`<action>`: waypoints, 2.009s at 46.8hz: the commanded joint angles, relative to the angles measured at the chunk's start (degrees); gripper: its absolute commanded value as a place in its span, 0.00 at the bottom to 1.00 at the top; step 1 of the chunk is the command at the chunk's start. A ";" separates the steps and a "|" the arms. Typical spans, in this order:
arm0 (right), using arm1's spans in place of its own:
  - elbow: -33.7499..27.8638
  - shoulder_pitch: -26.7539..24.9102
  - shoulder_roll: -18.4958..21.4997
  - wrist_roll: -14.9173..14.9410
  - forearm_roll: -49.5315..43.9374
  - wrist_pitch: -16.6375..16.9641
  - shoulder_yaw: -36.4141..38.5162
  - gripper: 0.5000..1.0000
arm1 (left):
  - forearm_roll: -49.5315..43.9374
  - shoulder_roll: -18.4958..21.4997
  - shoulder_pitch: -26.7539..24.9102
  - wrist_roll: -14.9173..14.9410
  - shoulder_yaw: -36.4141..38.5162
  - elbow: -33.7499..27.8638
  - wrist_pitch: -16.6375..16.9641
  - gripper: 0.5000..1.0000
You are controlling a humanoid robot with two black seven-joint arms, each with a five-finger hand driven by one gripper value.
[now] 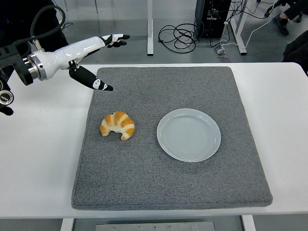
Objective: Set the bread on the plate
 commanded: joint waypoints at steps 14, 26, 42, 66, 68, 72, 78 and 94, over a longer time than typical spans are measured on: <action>0.00 0.00 0.00 -0.01 -0.01 0.00 0.00 1.00 | 12.79 -1.46 5.38 0.16 0.48 -1.13 2.17 0.94; 0.00 0.00 0.00 -0.01 -0.01 0.00 0.00 1.00 | 14.90 -2.25 7.14 1.04 3.03 -1.04 3.05 0.94; 0.00 0.00 0.00 -0.01 -0.01 0.00 0.00 1.00 | 18.85 -5.59 9.96 0.87 5.57 3.17 7.44 0.94; 0.00 0.00 0.00 -0.01 -0.01 0.00 0.00 1.00 | 20.17 -12.89 9.87 -0.01 12.43 13.02 17.64 0.91; 0.00 0.00 0.00 -0.01 -0.01 0.00 0.00 1.00 | 20.17 -13.41 9.87 -0.10 12.43 13.63 17.99 0.91; 0.00 0.00 0.00 -0.01 -0.01 0.00 0.00 1.00 | 20.17 -14.03 9.87 -0.19 12.43 14.34 18.52 0.90; 0.00 0.00 0.00 -0.01 -0.01 0.00 0.00 1.00 | 20.17 -14.91 9.87 -0.54 12.43 14.95 18.96 0.89; 0.00 0.00 0.00 -0.01 -0.01 0.00 0.00 1.00 | 19.64 -15.26 9.87 -0.80 12.43 15.48 18.96 0.89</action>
